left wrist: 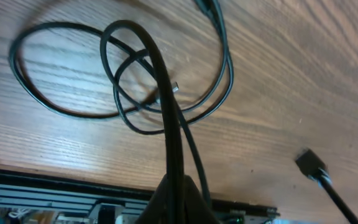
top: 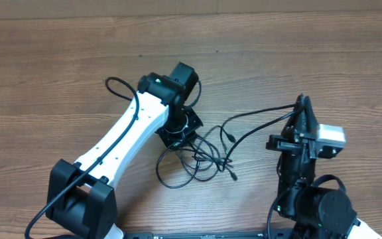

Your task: Untangle cables

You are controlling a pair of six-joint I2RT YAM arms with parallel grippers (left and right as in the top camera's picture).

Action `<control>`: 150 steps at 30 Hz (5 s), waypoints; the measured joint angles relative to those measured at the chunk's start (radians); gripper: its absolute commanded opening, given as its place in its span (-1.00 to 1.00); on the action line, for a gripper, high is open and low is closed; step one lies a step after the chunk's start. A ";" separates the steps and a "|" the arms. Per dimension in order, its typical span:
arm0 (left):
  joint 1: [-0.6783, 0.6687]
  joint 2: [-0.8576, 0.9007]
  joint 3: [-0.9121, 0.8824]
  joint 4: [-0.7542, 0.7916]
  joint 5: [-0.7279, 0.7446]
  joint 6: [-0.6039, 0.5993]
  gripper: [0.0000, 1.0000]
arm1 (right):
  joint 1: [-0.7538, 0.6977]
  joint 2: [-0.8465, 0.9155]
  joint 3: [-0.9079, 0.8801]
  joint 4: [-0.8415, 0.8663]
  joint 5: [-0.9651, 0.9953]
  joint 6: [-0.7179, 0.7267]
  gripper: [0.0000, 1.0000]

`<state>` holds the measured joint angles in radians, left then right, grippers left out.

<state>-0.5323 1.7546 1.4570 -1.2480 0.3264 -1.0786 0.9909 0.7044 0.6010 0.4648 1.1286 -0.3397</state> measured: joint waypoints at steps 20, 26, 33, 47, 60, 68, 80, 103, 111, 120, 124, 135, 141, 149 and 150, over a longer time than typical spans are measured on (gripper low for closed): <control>-0.039 0.000 0.000 -0.055 -0.042 0.015 -0.91 | 0.000 0.015 0.000 -0.137 0.215 -0.073 -0.68; -0.013 0.000 0.000 -0.061 -0.080 -0.001 -0.91 | 0.000 0.017 0.000 -0.261 0.369 -0.078 0.65; 0.039 0.000 0.000 -0.063 -0.111 -0.019 -0.92 | 0.000 0.019 -0.001 -0.272 0.418 -0.044 1.00; 0.064 0.000 0.000 -0.061 -0.129 -0.030 -0.92 | 0.000 0.146 -0.001 -0.505 -0.048 0.185 1.00; 0.157 0.000 0.000 -0.087 -0.227 -0.091 -0.91 | 0.000 0.306 -0.002 -0.852 -0.736 0.723 0.99; 0.183 0.000 0.000 -0.246 -0.234 -0.363 -0.92 | 0.000 0.306 -0.002 -0.719 -1.075 0.779 1.00; 0.183 0.000 0.000 -0.306 -0.041 -0.489 -0.91 | 0.000 0.306 -0.002 -0.607 -1.133 0.838 0.99; 0.179 0.000 0.000 -0.383 0.050 -0.637 -0.91 | -0.064 0.557 -0.002 -0.684 -0.808 0.975 1.00; 0.179 0.000 0.000 -0.431 -0.029 -0.678 -0.91 | -0.236 0.559 -0.002 -0.819 -0.782 1.005 1.00; 0.179 0.000 0.000 -0.424 -0.151 -0.701 -0.91 | -0.523 0.560 -0.001 -0.938 -0.806 0.989 1.00; 0.179 0.000 0.000 -0.429 -0.179 -0.724 -0.91 | -0.586 0.560 -0.001 -0.952 -0.824 0.961 1.00; 0.179 0.000 0.000 -0.432 -0.279 -0.777 -0.91 | -0.605 0.561 -0.001 -0.986 -0.900 0.861 1.00; 0.179 0.000 0.000 -0.432 -0.355 -0.798 -0.91 | -0.605 0.561 -0.001 -0.978 -1.133 0.703 0.99; 0.179 0.000 0.000 -0.433 -0.445 -0.801 -0.54 | -0.605 0.562 -0.001 -0.954 -1.622 0.497 1.00; 0.179 0.000 0.000 -0.433 -0.447 -0.805 -0.30 | -0.605 0.562 -0.001 -0.954 -1.640 0.492 1.00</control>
<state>-0.3534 1.7546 1.4570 -1.6806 -0.1207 -1.8839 0.3859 1.2663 0.5999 -0.4896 -0.5117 0.1524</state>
